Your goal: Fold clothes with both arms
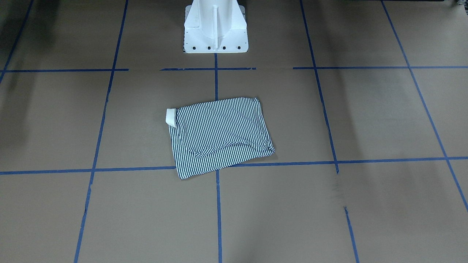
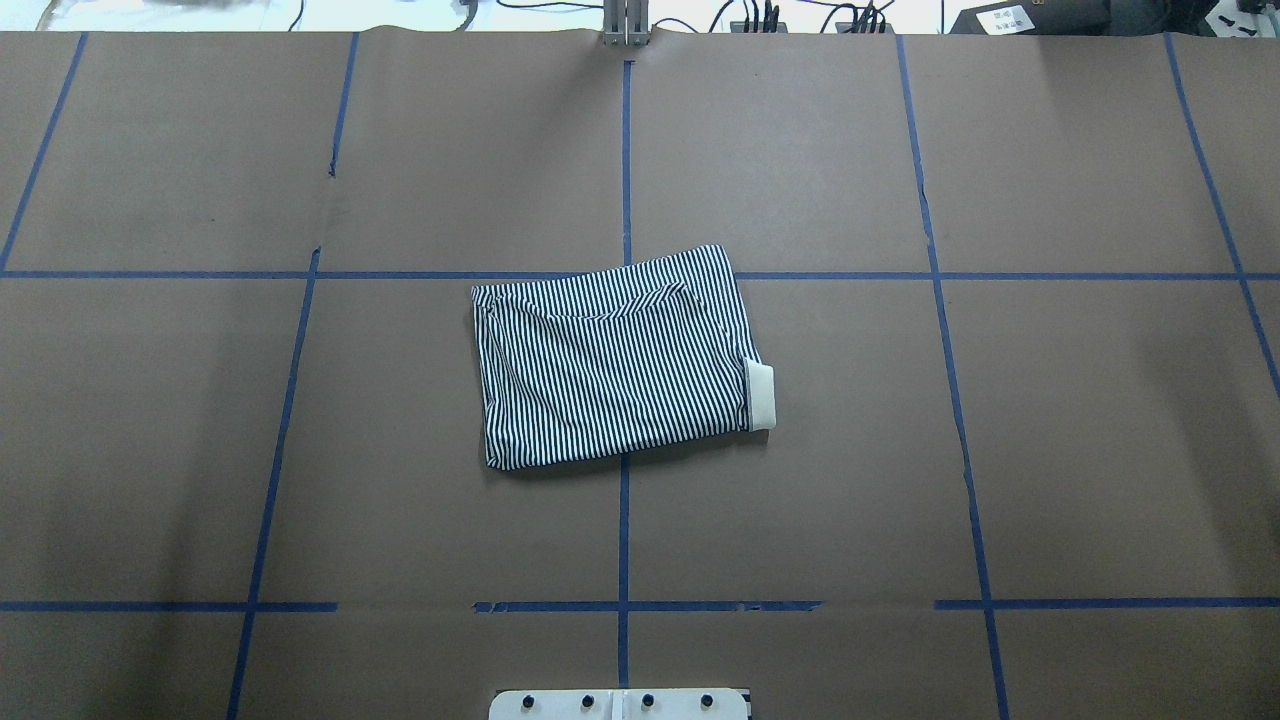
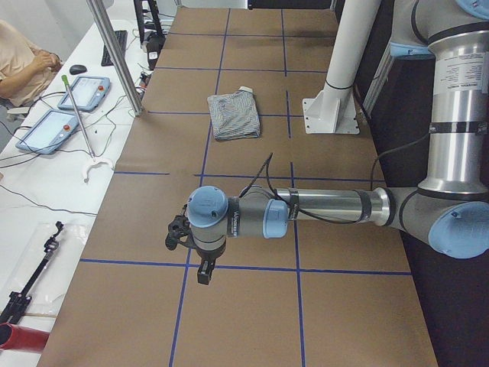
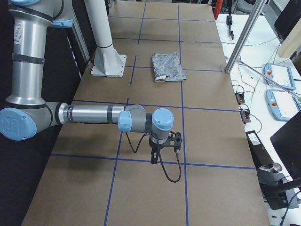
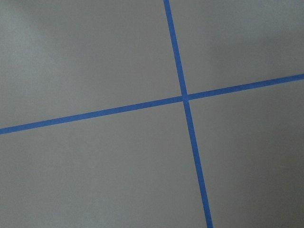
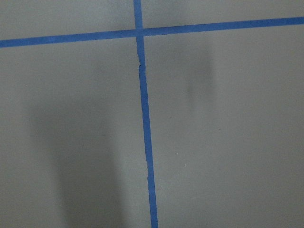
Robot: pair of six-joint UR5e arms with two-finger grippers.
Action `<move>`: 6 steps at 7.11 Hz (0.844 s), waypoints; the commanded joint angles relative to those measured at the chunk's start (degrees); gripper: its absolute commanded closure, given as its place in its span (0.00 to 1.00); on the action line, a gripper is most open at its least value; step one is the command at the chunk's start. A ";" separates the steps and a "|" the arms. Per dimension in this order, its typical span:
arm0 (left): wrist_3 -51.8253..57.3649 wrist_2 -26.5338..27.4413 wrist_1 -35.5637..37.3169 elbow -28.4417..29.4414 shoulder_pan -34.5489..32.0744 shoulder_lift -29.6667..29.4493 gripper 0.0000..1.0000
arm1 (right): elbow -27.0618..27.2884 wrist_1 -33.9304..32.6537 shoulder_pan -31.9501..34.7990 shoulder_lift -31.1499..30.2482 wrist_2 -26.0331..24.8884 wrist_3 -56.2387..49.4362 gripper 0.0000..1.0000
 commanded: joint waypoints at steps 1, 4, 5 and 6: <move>0.00 0.11 0.07 0.02 0.07 -0.03 0.00 | -0.30 -0.07 0.07 -0.54 -0.22 0.45 0.00; 0.00 0.02 0.07 -0.33 0.07 0.75 0.00 | -0.38 0.02 -0.01 -0.80 -0.13 0.27 0.00; 0.00 -0.07 -0.01 -0.25 0.07 0.67 0.00 | -0.38 0.02 -0.01 -0.72 -0.22 0.27 0.00; 0.00 -0.15 -0.01 -0.25 0.07 0.67 0.00 | -0.38 0.02 -0.10 -0.63 -0.13 0.19 0.00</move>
